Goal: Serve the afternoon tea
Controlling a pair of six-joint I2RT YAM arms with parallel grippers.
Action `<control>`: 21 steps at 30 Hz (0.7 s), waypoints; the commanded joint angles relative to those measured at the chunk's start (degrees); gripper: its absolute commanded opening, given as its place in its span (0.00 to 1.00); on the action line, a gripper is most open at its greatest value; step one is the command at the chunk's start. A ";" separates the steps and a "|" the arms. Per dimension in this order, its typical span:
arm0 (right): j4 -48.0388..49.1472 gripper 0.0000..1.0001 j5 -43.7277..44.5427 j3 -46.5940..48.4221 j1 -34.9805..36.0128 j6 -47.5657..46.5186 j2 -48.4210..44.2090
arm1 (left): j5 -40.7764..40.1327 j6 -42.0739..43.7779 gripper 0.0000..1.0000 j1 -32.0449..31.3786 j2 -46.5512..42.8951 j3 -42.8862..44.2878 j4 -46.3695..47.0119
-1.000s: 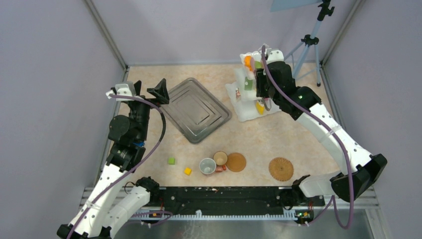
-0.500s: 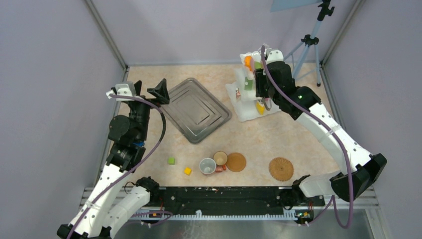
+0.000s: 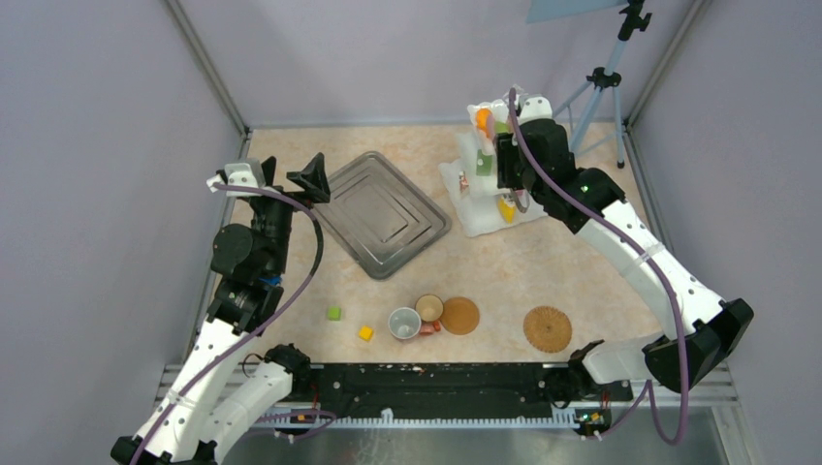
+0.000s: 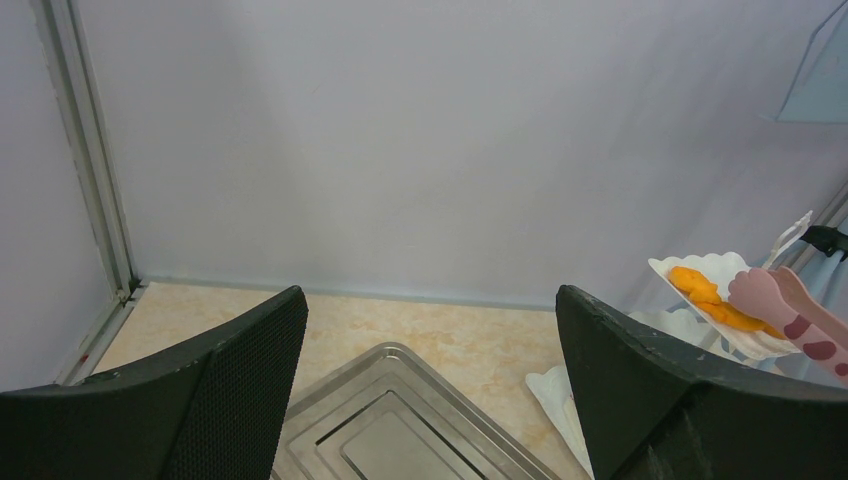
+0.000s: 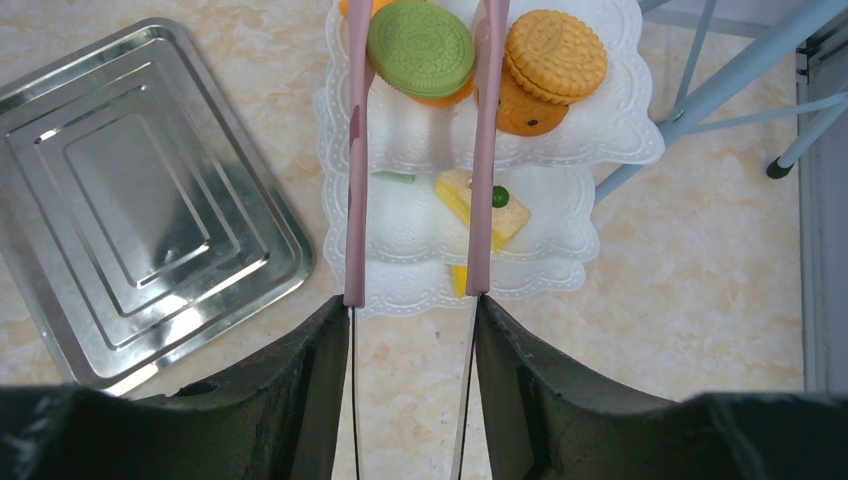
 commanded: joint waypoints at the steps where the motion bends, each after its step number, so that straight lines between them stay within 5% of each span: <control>1: 3.69 0.47 0.90 2.72 -0.45 -1.17 -0.75 | 0.57 -0.10 0.99 0.20 -0.03 1.05 1.64; 16: 6.27 0.48 -2.64 0.37 -1.48 7.37 -3.29 | 0.62 -0.10 0.99 0.17 -0.08 1.07 1.66; 21: 8.10 0.47 -11.62 -2.23 -6.71 14.14 -5.78 | 0.58 -0.14 0.99 0.17 -0.15 1.07 1.68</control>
